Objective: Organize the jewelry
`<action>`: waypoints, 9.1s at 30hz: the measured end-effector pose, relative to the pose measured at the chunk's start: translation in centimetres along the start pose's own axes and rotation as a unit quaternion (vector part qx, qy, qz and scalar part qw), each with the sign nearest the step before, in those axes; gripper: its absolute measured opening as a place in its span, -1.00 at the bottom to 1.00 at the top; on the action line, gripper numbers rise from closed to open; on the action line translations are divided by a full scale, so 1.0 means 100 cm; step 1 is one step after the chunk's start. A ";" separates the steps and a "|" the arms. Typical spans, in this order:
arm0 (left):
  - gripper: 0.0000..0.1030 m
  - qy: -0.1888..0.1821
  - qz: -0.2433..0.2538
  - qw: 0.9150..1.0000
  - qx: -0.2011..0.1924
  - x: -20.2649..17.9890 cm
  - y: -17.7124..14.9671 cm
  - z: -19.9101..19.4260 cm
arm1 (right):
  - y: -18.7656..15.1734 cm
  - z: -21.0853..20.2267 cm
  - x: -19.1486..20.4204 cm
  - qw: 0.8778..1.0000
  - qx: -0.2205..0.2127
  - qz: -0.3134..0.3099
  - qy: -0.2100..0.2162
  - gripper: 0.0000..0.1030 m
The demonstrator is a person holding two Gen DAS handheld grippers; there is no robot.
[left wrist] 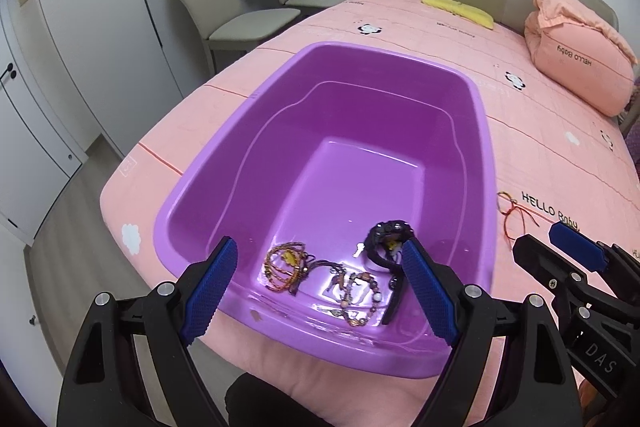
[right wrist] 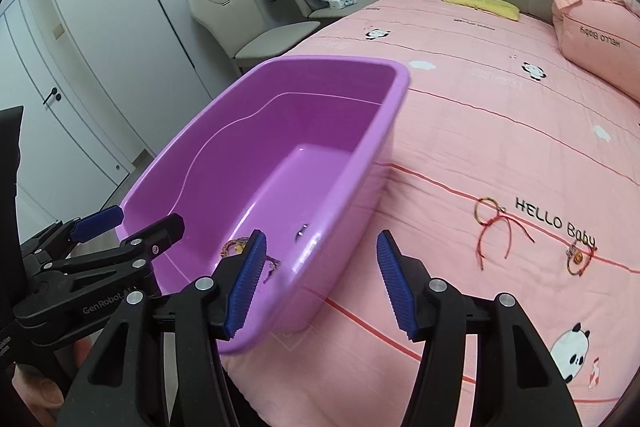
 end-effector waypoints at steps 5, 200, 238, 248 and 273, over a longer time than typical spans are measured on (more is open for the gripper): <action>0.67 -0.021 0.012 1.000 -0.006 -0.025 -0.008 -0.010 | -0.018 -0.021 -0.031 0.999 -0.012 0.024 -0.021 0.13; 0.71 0.037 -0.058 0.997 0.044 0.052 0.032 0.004 | 0.034 0.028 0.049 0.999 0.043 -0.024 -0.013 0.07; 0.74 0.047 -0.056 0.997 0.024 0.056 0.034 -0.021 | 0.031 0.005 0.052 0.999 0.036 -0.026 -0.020 0.12; 0.74 0.048 -0.055 0.997 0.020 0.058 0.034 -0.026 | 0.031 0.002 0.056 0.999 0.032 -0.032 -0.021 0.12; 0.74 0.051 -0.054 0.997 0.018 0.058 0.035 -0.026 | 0.033 0.000 0.057 0.999 0.028 -0.035 -0.023 0.12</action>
Point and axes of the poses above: each gripper's, at about its wrist camera, not at the fingertips, and z roughly the way its jaws point, x to its left, y to its top, the point moved 7 cm from there along z, roughly the way its jaws point, and after that the axes turned 4 degrees about y, right-handed, at the moved point
